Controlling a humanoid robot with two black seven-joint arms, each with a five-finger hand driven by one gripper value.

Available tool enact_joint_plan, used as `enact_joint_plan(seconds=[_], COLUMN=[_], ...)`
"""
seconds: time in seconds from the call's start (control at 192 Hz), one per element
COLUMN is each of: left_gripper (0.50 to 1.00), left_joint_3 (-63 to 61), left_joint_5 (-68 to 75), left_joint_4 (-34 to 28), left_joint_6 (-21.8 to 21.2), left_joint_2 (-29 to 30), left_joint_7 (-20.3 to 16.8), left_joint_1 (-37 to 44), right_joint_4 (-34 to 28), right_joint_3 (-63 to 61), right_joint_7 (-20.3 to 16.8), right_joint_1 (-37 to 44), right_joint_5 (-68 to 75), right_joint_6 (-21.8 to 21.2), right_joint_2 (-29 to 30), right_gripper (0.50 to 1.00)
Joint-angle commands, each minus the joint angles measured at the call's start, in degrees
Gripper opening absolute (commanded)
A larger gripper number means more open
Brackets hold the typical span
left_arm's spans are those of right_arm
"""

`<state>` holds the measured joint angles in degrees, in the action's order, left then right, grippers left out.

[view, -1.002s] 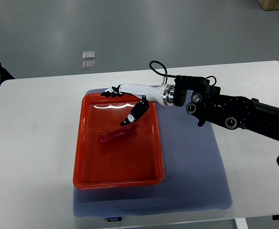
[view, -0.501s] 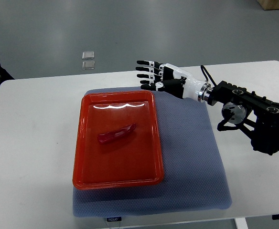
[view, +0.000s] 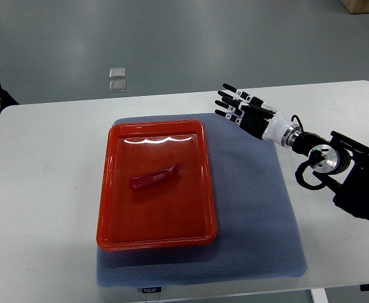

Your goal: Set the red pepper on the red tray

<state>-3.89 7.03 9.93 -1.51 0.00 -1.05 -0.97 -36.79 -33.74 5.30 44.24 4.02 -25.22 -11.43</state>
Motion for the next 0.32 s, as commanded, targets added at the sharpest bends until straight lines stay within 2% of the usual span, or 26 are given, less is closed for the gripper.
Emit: enact_joint_plan(seconds=[0.0, 0.318], left_gripper=[1.000, 1.000], left_joint_3=[-0.07, -0.07], left_joint_5=[0.00, 0.00], left_joint_4=[0.00, 0.00], left_joint_6=[0.02, 0.02], left_joint_2=[0.00, 0.00], left_joint_7=[0.00, 0.00], left_joint_1=[0.00, 0.00], right_joint_4=[0.13, 1.80], right_joint_3=[-0.01, -0.09], right_joint_7=[0.06, 0.06], right_joint_1=[0.32, 0.40], right_joint_5=[0.02, 0.11], right_joint_6=[-0.18, -0.26], right_joint_2=[-0.79, -1.66], right_gripper=[0.913, 0.913])
